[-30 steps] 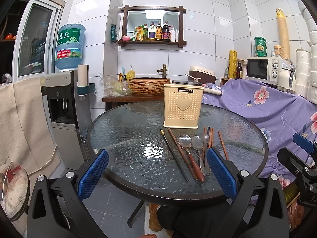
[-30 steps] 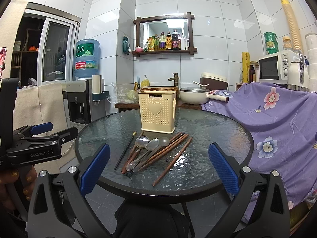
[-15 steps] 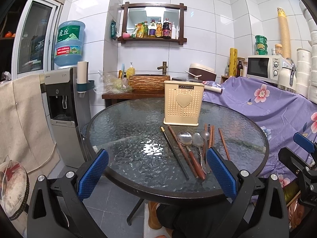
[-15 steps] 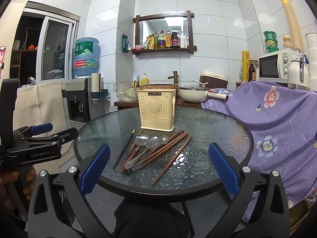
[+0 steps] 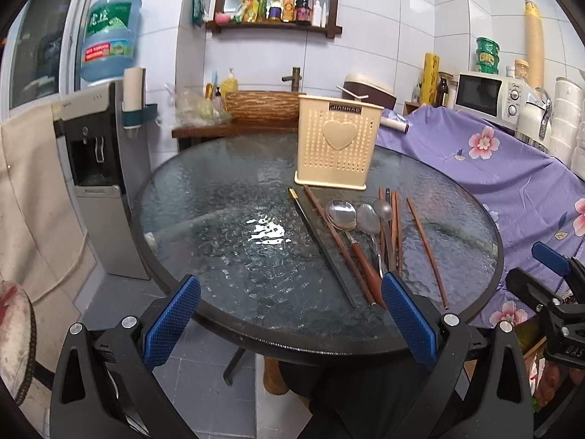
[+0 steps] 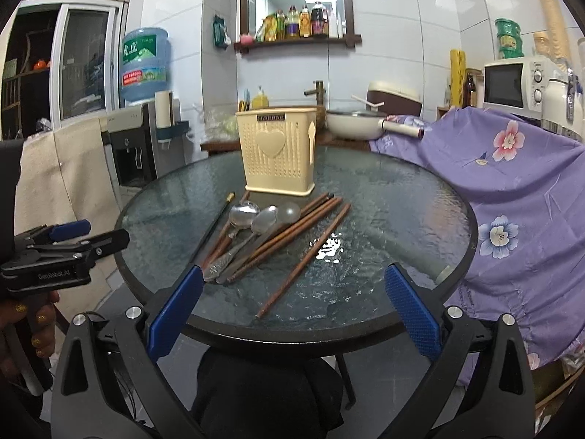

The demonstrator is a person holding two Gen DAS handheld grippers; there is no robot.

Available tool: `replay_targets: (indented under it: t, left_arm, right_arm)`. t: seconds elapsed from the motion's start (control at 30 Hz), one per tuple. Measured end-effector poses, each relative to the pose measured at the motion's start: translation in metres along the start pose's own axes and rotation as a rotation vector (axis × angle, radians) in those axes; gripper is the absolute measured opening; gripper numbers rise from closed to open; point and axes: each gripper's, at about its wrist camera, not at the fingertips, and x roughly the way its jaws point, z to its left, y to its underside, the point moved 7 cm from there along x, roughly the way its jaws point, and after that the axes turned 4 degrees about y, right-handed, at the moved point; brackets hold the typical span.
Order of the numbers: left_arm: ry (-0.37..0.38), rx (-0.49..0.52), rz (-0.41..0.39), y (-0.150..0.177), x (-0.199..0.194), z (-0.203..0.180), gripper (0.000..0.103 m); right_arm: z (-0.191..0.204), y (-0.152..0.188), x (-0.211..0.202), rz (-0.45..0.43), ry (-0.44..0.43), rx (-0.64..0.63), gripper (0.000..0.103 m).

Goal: Organize utensils
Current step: 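Grasp the black gold-tipped chopstick with the left tool while the right tool grasps a wooden chopstick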

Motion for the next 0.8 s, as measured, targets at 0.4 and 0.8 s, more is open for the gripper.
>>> replay_targets:
  t: [0.4, 0.8]
  left_arm:
    - [0.004, -0.016, 0.163, -0.021, 0.073, 0.018, 0.097]
    - [0.048, -0.010, 0.308, -0.063, 0.142, 0.018, 0.070]
  right_arm:
    - [-0.023, -0.023, 0.083, 0.199, 0.014, -0.060, 0.083]
    - [-0.050, -0.051, 0.184, 0.455, 0.004, 0.103, 0.053]
